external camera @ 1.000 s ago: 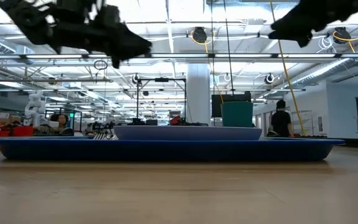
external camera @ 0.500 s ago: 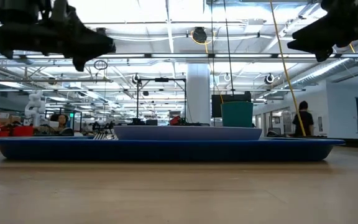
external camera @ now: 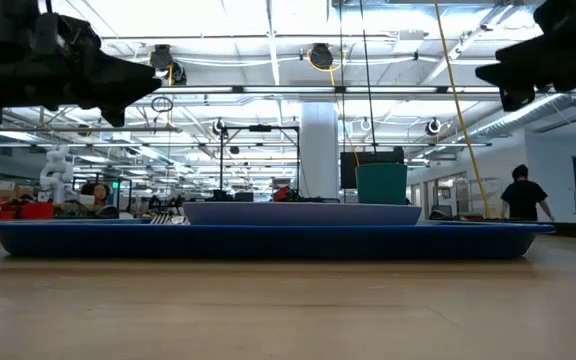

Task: Pick and place plate/cup/fork/spoon on tray
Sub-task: Return to Home Position

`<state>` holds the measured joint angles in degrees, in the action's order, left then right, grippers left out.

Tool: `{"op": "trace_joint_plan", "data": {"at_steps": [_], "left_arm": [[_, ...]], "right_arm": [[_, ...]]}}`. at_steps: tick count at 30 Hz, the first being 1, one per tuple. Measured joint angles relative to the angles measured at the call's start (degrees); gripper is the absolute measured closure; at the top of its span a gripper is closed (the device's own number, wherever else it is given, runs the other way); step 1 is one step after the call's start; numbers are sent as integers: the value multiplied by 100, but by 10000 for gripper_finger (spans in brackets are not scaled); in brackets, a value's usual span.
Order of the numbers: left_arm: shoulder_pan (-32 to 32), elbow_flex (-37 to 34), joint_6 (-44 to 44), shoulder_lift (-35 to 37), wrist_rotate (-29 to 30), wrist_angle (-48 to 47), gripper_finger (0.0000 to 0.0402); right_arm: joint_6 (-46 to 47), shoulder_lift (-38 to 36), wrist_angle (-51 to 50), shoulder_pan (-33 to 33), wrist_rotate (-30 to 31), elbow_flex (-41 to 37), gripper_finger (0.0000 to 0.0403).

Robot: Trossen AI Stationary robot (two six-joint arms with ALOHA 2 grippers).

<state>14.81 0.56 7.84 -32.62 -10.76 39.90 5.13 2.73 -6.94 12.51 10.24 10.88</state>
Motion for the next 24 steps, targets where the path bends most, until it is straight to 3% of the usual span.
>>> {"op": "trace_joint_plan", "data": {"at_steps": [3, 8, 17, 24], "left_arm": [[-33, 0, -85, 2, -347, -58, 277], [-31, 0, -172, 8, -431, 97, 277], [-23, 0, -345, 2, -895, 35, 277], [81, 0, -425, 2, -898, -260, 281]], "right_arm": [[104, -136, 167, -2, -187, -214, 243], [29, -265, 630, -2, -586, -518, 243], [53, -172, 1197, -130, -440, -975, 247], [-193, -169, 1187, -405, -471, -982, 312]]}}
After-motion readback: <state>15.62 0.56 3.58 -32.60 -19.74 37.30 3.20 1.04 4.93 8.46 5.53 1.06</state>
